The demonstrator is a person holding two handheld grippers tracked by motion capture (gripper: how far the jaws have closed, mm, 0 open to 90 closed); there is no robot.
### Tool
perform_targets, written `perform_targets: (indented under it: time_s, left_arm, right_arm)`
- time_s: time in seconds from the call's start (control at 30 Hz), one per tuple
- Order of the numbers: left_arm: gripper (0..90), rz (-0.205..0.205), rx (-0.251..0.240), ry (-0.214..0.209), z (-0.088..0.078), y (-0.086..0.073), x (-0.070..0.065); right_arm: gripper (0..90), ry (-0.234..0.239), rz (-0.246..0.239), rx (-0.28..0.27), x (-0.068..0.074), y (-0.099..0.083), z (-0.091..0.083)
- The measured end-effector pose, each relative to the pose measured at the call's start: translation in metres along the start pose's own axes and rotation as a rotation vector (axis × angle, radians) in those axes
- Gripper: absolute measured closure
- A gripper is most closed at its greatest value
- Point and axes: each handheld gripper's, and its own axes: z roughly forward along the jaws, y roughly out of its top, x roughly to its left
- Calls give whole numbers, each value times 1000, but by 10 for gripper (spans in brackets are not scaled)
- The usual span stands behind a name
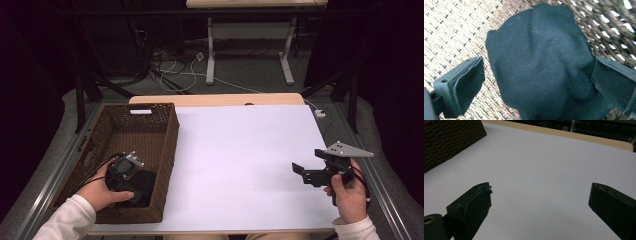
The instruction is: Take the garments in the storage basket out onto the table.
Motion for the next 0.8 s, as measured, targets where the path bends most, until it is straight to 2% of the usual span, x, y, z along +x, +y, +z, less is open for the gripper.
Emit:
perform_targets:
  time_s: [0.3,0.4,0.43,0.47,0.57,0.8]
  left_arm:
    - [0,-13,14,-14,11,3,11]
    - [0,-32,14,-26,15,4,14]
    - [0,-23,17,-27,17,5,16]
    - [0,-34,20,-33,18,5,16]
    - [0,-28,22,-43,21,6,19]
    - [0,-65,26,-74,30,6,22]
  right_arm:
    - [37,0,2,6,0,-1,1]
    - [37,0,3,9,0,-1,2]
    - [37,0,2,10,0,-1,2]
    - [37,-1,1,10,0,-1,2]
    - [37,-1,2,10,0,-1,2]
    - [37,-3,1,14,0,-1,2]
